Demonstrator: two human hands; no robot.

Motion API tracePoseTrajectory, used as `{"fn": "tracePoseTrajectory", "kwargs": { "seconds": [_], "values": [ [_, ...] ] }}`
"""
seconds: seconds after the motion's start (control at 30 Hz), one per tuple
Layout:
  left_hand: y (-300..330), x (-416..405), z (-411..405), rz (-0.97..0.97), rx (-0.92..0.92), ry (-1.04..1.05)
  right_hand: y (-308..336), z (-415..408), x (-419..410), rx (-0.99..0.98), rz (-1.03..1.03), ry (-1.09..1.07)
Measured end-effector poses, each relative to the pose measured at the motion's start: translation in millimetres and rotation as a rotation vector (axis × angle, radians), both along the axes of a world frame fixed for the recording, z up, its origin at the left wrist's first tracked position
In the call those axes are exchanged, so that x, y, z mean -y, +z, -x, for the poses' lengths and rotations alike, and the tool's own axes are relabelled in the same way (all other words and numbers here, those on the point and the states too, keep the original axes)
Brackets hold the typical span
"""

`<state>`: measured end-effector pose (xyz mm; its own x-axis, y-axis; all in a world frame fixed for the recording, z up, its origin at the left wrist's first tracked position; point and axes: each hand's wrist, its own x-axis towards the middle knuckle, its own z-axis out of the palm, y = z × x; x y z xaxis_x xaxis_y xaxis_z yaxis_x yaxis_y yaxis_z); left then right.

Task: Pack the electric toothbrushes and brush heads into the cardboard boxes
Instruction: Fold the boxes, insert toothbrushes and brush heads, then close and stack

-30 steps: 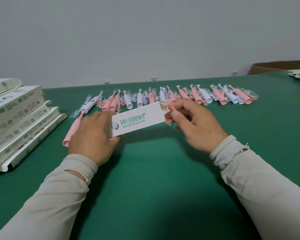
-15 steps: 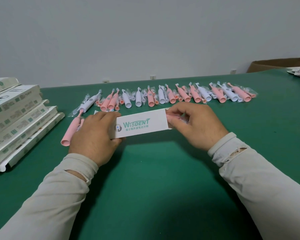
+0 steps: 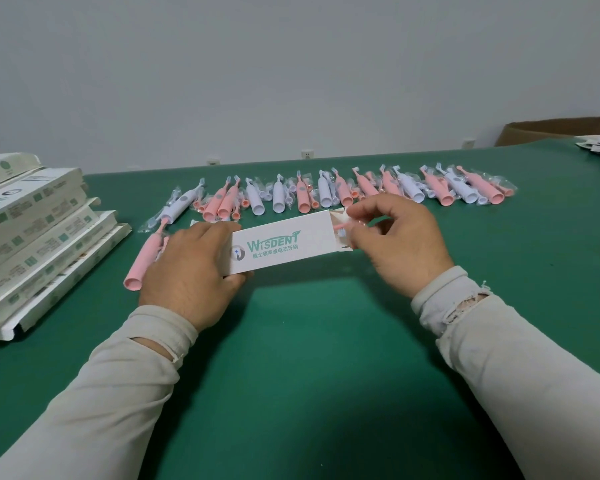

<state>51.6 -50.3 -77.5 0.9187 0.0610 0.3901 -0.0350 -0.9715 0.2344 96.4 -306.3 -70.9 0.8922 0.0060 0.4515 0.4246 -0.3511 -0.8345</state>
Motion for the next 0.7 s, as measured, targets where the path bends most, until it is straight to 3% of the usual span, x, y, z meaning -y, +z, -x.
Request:
{"fn": "tracePoseTrajectory", "kwargs": {
  "seconds": [0.2,0.43,0.57,0.7],
  "values": [
    [1.7,1.3,1.0,0.004,-0.007,0.002,-3.4,4.0,-8.7,0.101,0.046,0.010],
    [0.0,3.4,1.3,0.025,0.017,-0.030,-2.6,5.0,-9.1,0.009,-0.091,0.137],
    [-1.9,3.1,0.4,0.055,0.037,-0.046,1.9,7.7,-9.6,-0.110,-0.046,0.273],
    [-0.7,-0.5,-0.8,0.063,0.015,-0.033,9.1,6.6,7.1,0.050,0.074,0.176]
  ]
}}
